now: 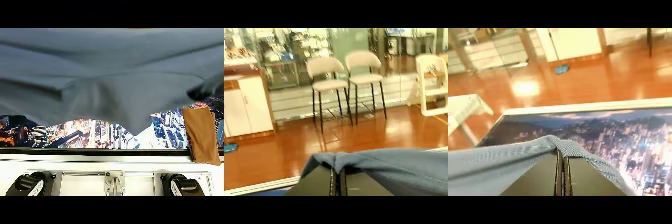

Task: Fold the shirts.

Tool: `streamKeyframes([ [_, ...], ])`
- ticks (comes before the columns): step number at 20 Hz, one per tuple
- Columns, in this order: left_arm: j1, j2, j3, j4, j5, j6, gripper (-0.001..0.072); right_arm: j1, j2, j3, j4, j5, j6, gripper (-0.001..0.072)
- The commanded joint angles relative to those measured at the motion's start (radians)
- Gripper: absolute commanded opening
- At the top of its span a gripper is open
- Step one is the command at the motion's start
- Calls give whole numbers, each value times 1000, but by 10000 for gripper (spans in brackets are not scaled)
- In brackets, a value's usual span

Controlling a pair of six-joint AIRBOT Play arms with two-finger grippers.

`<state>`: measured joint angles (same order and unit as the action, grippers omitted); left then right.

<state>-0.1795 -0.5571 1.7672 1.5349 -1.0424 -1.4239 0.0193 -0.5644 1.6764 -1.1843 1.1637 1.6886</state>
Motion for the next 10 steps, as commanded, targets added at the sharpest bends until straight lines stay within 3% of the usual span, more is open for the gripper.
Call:
streamKeyframes([
  [1,0,28,26,22,-123,-13,40,-6,16,61,-72,123,67,67],
  [4,0,14,-7,34,-225,-13,40,-6,-1,61,-155,216,95,67],
  [8,0,-24,-141,66,-224,-11,40,-6,-98,50,-279,415,101,67],
  [10,0,-71,-221,66,-212,-10,40,-6,-165,-6,-291,433,90,67],
])
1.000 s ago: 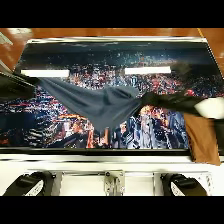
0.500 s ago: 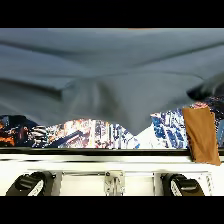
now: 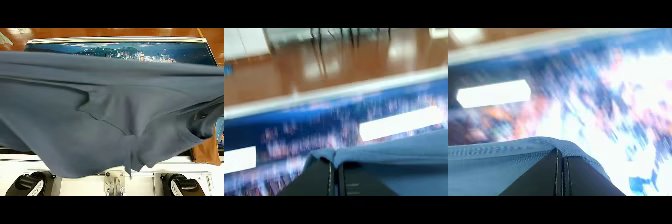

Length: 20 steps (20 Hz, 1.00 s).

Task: Fold the shirts.

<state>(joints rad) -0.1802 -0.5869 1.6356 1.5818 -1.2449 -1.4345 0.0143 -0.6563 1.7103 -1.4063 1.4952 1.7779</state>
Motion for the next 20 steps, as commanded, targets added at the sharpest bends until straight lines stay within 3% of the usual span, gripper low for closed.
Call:
streamKeyframes([
  [1,1,-76,-127,19,6,0,40,-1,-111,-83,-69,87,-7,67],
  [3,1,-163,-198,19,73,-3,40,-1,-192,-184,-70,2,-23,67],
  [7,1,-433,-253,6,235,-4,40,-1,-418,-327,-87,-351,-6,67],
  [11,1,-724,-253,-143,360,-4,40,-1,-673,-327,-65,-663,41,67],
  [13,1,-838,-253,-206,397,-53,40,-1,-779,-327,-61,-718,70,68],
  [16,1,-974,-253,-240,400,-113,40,0,-921,-327,37,-687,76,73],
  [20,8,-1048,-251,-239,301,-194,41,-1,-999,-327,107,-661,33,76],
])
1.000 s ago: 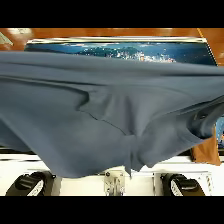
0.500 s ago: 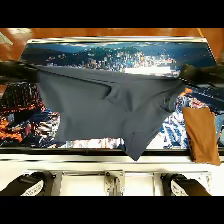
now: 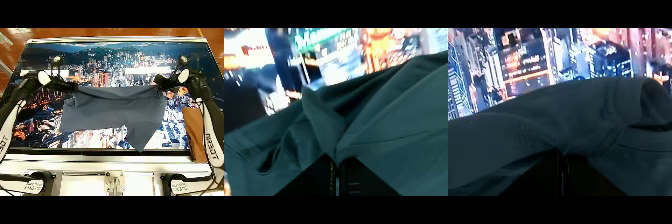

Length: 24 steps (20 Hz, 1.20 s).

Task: Fold the shirts.

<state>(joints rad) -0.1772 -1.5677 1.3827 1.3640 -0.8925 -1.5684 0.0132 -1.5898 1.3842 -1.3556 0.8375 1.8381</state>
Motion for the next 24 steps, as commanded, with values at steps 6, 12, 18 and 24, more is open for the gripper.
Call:
streamKeyframes([
  [6,174,-52,212,-18,-509,56,702,-93,111,0,-21,153,-210,687],
  [12,501,143,-45,-121,-647,173,703,-391,261,-114,-187,669,-416,519],
  [18,686,232,-548,-408,-426,293,703,-557,295,-385,305,613,-519,519],
  [24,687,188,-632,-467,-297,320,703,-537,295,-401,335,558,-514,519],
])
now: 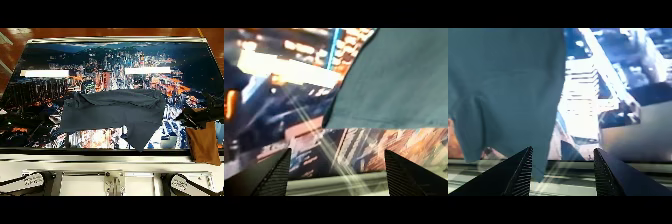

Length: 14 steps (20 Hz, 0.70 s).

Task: Fold the shirts.

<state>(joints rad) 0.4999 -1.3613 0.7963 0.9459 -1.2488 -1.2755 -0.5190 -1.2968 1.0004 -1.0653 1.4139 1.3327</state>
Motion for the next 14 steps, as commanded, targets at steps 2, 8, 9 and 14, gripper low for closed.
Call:
streamKeyframes([
  [2,-3,-47,-47,-50,63,35,702,-5,2,-17,48,-16,-6,518],
  [8,-106,-116,-48,-90,116,60,701,-5,2,-17,48,-8,17,518],
  [9,-121,-127,-48,-118,130,60,701,-5,2,-17,49,-7,18,518],
  [14,-156,-139,-46,-188,195,54,120,-5,2,-17,37,-6,32,518],
])
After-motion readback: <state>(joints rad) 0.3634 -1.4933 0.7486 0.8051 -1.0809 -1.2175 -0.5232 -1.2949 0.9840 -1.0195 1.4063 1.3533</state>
